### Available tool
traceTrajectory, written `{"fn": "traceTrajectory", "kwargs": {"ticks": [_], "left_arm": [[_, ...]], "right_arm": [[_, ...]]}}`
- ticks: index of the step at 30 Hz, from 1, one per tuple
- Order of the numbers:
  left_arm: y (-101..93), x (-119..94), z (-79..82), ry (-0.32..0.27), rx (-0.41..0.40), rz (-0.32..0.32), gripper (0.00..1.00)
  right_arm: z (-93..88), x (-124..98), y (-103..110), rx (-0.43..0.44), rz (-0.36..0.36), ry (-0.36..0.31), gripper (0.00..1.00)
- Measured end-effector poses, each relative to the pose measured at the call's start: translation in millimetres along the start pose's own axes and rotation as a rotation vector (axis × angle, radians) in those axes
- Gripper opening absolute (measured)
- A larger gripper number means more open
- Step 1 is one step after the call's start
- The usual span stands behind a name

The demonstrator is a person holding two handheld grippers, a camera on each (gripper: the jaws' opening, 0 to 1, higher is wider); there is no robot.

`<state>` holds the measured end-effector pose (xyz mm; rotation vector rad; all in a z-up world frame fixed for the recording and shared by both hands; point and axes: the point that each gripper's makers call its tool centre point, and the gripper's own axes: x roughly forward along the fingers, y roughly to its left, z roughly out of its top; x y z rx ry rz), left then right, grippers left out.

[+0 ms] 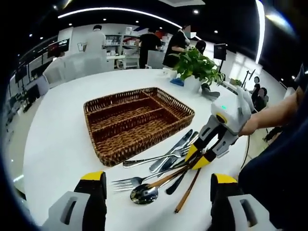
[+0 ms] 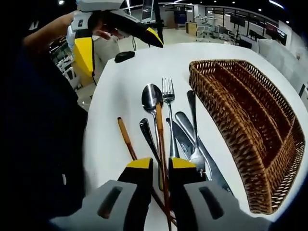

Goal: Arrange the knives, forks, and spoons in their matching storage slots by inserting each utensil handle-first until every utensil is classified and aligned in the correct compartment

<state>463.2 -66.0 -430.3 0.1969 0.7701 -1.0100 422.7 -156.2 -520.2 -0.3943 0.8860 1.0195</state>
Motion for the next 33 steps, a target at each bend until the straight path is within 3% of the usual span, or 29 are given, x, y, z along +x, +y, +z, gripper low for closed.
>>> {"fn": "traceTrajectory", "kwargs": {"ticks": [13,33], "left_arm": [[0.7,-0.9,-4.0,0.007,-0.004,0.006,0.92],[3.5,-0.7,-6.6,0.011,0.000,0.012,0.92]], "right_arm": [[-8.6,9.0,0.8,0.014,0.003,0.029,0.05],[-6.0,0.2,1.1,0.023,-0.011,-0.010,0.03]]}}
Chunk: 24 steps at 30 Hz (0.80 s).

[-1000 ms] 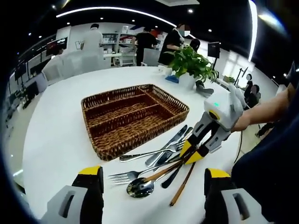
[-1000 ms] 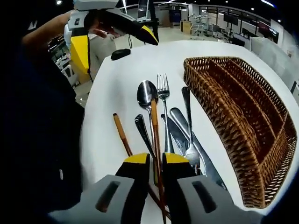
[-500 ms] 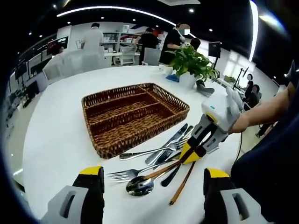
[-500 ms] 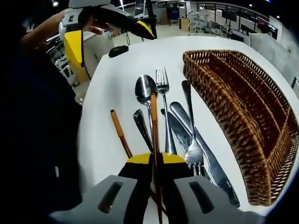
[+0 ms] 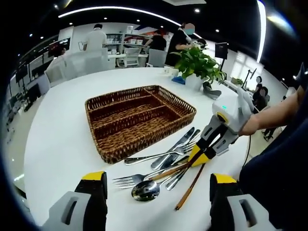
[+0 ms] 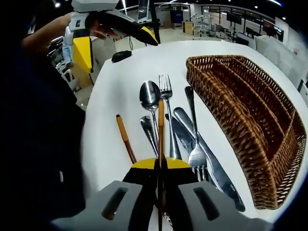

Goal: Arrange the knives, forks, and spoons in their matching storage slots by inserting each utensil handle-first until every utensil is classified and aligned in the correct compartment

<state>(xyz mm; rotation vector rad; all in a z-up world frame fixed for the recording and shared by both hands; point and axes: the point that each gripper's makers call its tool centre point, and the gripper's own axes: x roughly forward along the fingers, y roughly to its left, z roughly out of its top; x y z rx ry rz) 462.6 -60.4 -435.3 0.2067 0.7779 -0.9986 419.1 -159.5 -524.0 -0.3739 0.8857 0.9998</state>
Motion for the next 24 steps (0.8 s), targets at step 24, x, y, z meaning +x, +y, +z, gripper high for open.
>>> {"fn": "traceTrajectory", "kwargs": {"ticks": [24], "left_arm": [[-4.6,3.7,16.4,-0.030,-0.021,-0.022,0.94]], "right_arm": [[18.2,-26.2,1.0,-0.008,-0.025,-0.064,0.03]]}}
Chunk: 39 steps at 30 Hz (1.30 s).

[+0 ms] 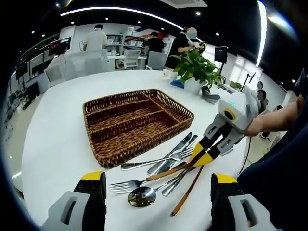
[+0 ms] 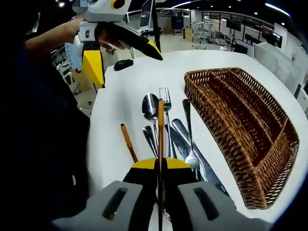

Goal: Arrange the knives, forks, and spoons in their matching storage slots by inserting each utensil handle-first until every utensil is classified and aligned in the correct compartment

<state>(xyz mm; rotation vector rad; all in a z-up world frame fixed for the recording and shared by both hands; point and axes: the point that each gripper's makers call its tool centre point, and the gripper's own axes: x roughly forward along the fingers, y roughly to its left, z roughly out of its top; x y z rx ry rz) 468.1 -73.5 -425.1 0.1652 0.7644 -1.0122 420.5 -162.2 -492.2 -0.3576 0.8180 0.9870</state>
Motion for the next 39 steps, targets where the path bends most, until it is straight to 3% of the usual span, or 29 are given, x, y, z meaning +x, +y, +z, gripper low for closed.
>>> {"fn": "traceTrajectory", "kwargs": {"ticks": [14,39], "left_arm": [[3.4,0.0,4.1,-0.006,0.000,0.004,0.94],[15.9,1.1,1.5,0.001,-0.018,0.027,0.95]], "right_arm": [[5.7,-6.5,-8.1,0.035,-0.070,-0.024,0.03],[14.9,-11.7,-26.0,0.085,-0.123,-0.057,0.03]]}}
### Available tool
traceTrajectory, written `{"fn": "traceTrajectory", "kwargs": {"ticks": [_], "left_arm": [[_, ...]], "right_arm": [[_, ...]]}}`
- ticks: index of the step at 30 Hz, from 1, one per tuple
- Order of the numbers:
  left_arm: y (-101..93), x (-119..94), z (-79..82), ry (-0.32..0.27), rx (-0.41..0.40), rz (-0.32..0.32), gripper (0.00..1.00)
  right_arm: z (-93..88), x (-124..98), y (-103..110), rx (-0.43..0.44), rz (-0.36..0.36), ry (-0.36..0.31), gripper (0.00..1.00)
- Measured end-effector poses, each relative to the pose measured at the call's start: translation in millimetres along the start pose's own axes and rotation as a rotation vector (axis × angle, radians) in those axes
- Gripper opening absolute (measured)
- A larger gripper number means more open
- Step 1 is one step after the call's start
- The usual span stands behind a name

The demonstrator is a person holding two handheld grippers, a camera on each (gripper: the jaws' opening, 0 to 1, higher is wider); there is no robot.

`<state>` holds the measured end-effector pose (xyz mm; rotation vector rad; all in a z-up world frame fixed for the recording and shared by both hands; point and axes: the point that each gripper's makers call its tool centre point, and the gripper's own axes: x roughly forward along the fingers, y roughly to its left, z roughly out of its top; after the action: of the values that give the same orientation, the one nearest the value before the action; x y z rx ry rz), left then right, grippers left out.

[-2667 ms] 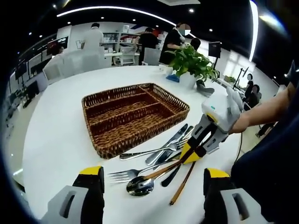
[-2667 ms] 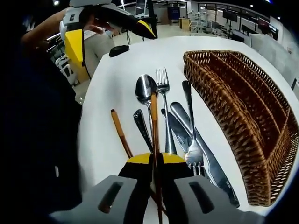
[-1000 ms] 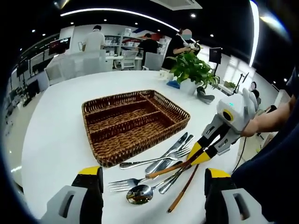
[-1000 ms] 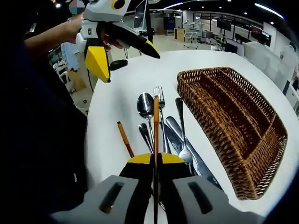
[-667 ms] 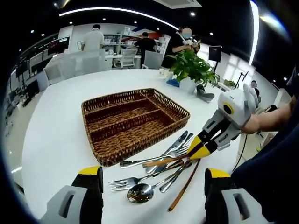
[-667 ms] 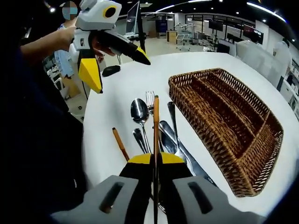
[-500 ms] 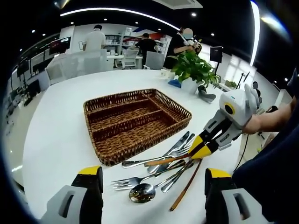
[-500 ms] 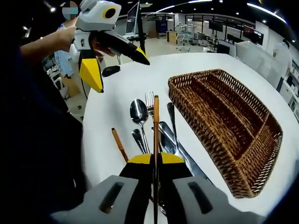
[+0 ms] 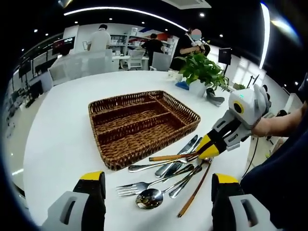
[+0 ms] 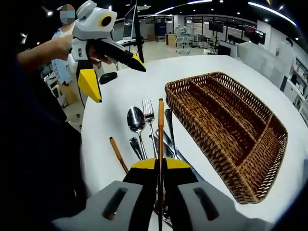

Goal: Arrange the knives, forks, and spoons in their matching storage slots by inserting each utensil handle-first until every utensil is classified and aligned in the correct compartment

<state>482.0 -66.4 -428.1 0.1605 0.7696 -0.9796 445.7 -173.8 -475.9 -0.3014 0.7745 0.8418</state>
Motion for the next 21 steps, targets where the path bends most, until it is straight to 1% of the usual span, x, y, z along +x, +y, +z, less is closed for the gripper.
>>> {"fn": "traceTrajectory", "kwargs": {"ticks": [14,17,21], "left_arm": [[0.1,3.5,3.0,0.000,0.005,-0.014,0.95],[-0.3,3.8,2.4,0.001,0.007,-0.016,0.95],[0.0,3.9,1.6,0.005,0.010,-0.017,0.95]], "right_arm": [[2.3,-4.5,-22.2,0.039,-0.054,0.017,0.03],[2.2,-6.5,-34.1,0.080,-0.083,0.021,0.03],[2.8,-9.1,-44.9,0.098,-0.106,0.018,0.03]]}}
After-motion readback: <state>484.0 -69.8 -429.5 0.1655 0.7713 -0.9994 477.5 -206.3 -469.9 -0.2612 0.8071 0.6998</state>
